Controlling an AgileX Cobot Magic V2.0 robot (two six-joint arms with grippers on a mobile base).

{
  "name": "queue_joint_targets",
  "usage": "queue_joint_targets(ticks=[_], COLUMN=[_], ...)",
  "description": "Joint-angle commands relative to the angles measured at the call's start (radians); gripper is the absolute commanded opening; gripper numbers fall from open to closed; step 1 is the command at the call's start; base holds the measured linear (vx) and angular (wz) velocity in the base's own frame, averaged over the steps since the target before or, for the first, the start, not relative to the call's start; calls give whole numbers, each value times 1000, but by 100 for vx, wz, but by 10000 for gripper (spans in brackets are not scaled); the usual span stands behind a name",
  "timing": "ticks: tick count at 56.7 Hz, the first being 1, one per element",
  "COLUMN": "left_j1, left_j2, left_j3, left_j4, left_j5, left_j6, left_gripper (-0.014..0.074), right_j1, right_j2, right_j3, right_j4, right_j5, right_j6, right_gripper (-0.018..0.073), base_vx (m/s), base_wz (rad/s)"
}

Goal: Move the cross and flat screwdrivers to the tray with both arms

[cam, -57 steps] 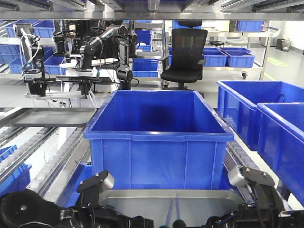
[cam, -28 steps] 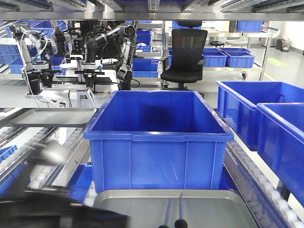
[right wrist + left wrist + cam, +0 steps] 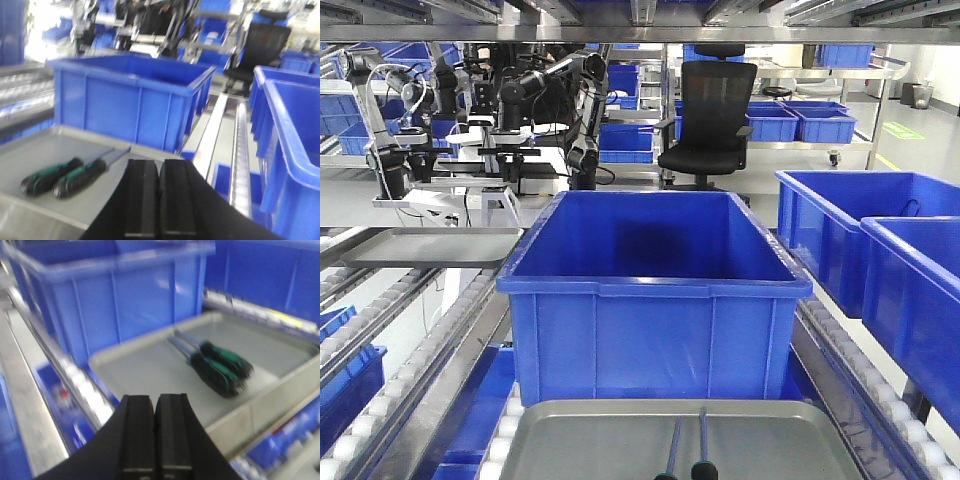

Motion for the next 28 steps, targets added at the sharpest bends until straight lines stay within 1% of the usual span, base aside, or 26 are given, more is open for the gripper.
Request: queue_joint_targets(ticks=[1, 4, 6, 10, 28], left_j1=[-3, -3, -3, -3, -3], left_j2=[-9, -7, -7, -7, -7], left_j3=[9, 17, 21, 22, 22], left_j4=[41, 64, 65, 65, 65], left_j5=[-167, -191, -200, -201, -198], left_j6=[-5, -2, -3, -3, -3], left_gripper=[3, 3, 3, 3, 3], right_j1=[-2, -2, -2, -2, -2], right_j2=[17, 17, 17, 17, 17], right_j3=[68, 111, 134, 162, 182], right_j4=[-23, -15, -5, 10, 12], right_j5=[-183, -252, -289, -328, -296], right_j6=[12, 12, 13, 12, 12], right_gripper=[-8, -8, -8, -8, -8], base_vx=[0, 0, 0, 0, 0], base_wz=[0, 0, 0, 0, 0])
